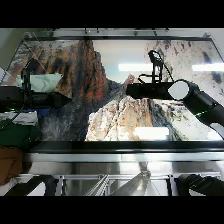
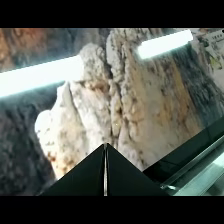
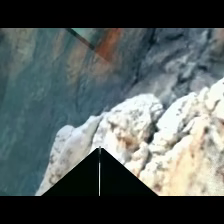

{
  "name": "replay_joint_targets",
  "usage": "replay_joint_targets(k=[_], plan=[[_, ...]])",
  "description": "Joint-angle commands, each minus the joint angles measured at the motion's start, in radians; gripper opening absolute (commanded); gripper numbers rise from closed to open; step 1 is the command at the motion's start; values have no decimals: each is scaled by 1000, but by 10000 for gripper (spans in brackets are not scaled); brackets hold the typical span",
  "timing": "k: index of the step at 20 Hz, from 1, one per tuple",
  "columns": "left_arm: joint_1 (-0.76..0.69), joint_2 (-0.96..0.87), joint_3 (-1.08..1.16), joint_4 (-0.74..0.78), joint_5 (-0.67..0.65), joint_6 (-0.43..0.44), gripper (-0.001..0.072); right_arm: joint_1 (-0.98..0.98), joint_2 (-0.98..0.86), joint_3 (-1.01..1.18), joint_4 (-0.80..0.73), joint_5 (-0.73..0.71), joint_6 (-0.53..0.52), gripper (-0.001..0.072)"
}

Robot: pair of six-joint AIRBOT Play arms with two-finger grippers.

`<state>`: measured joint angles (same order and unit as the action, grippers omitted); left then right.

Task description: Fold the shirts.

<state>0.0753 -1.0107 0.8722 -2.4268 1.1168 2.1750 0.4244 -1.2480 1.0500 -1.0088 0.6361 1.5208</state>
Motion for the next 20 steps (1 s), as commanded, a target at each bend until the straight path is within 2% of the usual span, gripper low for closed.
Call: replay_joint_targets(k=[1,13,15,17,18,19,20], plan=[[0,0,0,0,0,0,18,1,0,0,0,0,0,24],[-3,0,0,-10,13,-15,18,1,0,0,4,-8,1,24],[-19,0,-1,-9,-35,-33,16,1,-1,0,3,-8,0,24],[-40,0,-1,6,-107,-88,19,1,-7,0,8,-8,0,24],[-50,0,3,44,-156,-90,77,1,-11,0,8,-5,0,24],[-50,-8,24,104,-199,-93,322,1,-17,0,8,0,1,25],[-35,-33,72,176,-229,-100,365,1,-23,0,8,0,1,26]])
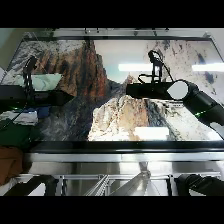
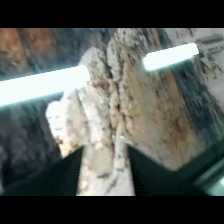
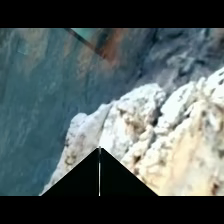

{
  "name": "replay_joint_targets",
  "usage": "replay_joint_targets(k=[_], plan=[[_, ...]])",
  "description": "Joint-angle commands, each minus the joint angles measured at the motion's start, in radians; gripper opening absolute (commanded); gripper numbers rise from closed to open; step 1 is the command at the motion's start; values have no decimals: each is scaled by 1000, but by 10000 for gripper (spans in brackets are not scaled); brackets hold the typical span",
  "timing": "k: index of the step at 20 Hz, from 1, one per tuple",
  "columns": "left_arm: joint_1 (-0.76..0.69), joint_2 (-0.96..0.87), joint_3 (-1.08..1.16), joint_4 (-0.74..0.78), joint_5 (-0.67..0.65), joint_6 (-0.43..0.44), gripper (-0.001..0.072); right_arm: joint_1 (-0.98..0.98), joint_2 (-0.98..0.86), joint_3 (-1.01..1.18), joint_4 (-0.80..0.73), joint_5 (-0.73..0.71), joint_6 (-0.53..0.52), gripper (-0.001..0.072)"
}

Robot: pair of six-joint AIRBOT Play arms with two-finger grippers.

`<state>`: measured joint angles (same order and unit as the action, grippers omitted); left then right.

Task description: Fold the shirts.

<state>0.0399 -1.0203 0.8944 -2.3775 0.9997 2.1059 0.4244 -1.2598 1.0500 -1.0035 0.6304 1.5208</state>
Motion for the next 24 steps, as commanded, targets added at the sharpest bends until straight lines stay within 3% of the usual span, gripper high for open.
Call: replay_joint_targets(k=[1,3,8,9,10,11,14,24], plan=[[24,-60,114,193,-113,-31,378,0,-17,0,2,6,1,26],[101,-167,271,321,-108,-58,716,-7,-18,0,3,6,2,26],[246,-549,669,399,11,-99,720,-75,-17,0,3,19,2,33],[250,-626,743,408,39,-99,720,-93,-18,0,3,31,3,95],[244,-694,807,440,62,-99,720,-114,-18,0,2,43,18,326],[233,-763,870,496,85,-99,720,-136,-18,0,2,62,29,448],[211,-911,988,641,128,-132,720,-187,-18,0,2,117,28,448],[226,-1070,1075,712,182,-133,720,-210,-18,0,3,141,27,449]])
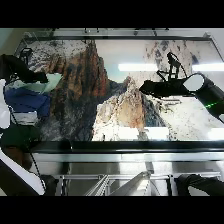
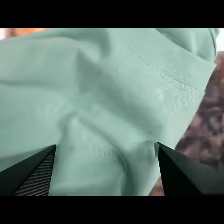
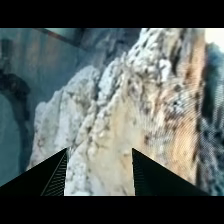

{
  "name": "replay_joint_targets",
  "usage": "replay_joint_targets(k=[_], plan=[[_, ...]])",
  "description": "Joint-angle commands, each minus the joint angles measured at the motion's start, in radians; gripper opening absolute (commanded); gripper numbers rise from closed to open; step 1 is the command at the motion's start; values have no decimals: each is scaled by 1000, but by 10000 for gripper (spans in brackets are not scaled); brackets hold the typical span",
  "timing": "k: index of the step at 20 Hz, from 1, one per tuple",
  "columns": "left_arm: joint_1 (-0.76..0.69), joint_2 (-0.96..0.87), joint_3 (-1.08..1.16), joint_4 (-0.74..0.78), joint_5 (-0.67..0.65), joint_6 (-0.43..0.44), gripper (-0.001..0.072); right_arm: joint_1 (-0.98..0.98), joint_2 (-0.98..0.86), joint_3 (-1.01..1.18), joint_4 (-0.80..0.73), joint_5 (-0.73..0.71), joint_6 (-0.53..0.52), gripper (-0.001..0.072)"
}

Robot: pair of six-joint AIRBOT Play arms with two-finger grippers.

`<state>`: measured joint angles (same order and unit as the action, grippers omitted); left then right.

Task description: Fold the shirts.

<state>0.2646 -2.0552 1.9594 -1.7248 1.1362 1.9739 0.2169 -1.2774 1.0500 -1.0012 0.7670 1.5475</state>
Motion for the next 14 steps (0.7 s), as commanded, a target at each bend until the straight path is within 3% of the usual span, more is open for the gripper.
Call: replay_joint_targets(k=[1,4,7,8,9,10,13,14], plan=[[0,-45,10,71,61,-1,720,-3,-1,0,0,5,1,449],[-16,-61,-22,90,35,0,720,-3,-1,0,0,5,1,449],[-58,-80,-43,221,18,-3,709,-2,-1,0,1,5,1,449],[-68,-87,-43,233,19,-9,623,-3,0,0,1,5,1,449],[-74,-88,-43,233,19,-8,377,-3,0,0,1,5,1,449],[-85,-85,-42,235,26,-8,-4,-3,0,0,1,5,1,449],[-121,-71,24,198,83,-42,19,-3,0,0,0,5,1,438],[-129,-49,52,100,85,-42,20,-3,0,0,0,5,1,433]])
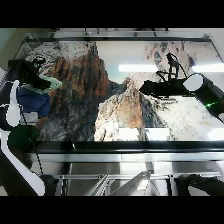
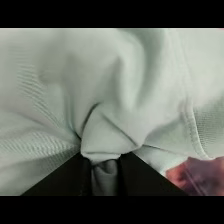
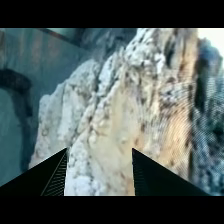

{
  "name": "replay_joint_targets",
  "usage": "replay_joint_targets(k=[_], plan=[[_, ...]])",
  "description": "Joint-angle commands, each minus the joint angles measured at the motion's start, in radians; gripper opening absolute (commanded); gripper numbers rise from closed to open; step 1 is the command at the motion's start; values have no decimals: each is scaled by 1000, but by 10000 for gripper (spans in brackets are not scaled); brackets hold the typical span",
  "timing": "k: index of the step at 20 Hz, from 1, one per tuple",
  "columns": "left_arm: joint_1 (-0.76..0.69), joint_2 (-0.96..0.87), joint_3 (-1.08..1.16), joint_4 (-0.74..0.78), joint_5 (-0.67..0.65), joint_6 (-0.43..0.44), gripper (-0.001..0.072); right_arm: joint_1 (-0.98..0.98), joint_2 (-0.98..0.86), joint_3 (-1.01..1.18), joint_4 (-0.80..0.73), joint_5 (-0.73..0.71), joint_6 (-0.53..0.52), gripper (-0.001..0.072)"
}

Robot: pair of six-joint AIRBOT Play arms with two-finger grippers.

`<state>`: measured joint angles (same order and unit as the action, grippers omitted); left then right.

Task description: Fold the shirts.

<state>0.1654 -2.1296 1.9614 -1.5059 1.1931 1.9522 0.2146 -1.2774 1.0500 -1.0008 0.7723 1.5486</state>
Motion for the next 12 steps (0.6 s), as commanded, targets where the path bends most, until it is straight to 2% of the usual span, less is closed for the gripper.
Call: replay_joint_targets(k=[1,3,5,6,7,9,10,11,12], plan=[[-39,48,86,-250,48,-9,20,0,0,0,0,0,0,433],[-66,117,137,-633,160,96,20,-9,2,0,0,0,0,428],[-126,225,107,-998,278,186,20,-49,22,0,-1,5,-1,135],[-169,291,72,-1101,314,233,21,-88,43,0,-1,21,-1,121],[-216,348,53,-1111,339,250,22,-134,70,2,-1,50,-1,121],[-312,423,54,-1039,382,249,26,-246,139,2,-1,139,-1,122],[-360,447,55,-996,391,248,29,-306,177,2,-1,194,-1,176],[-404,463,54,-945,394,243,31,-360,212,2,-1,245,-1,360],[-450,471,55,-888,398,201,192,-414,246,2,-1,296,-1,547]])
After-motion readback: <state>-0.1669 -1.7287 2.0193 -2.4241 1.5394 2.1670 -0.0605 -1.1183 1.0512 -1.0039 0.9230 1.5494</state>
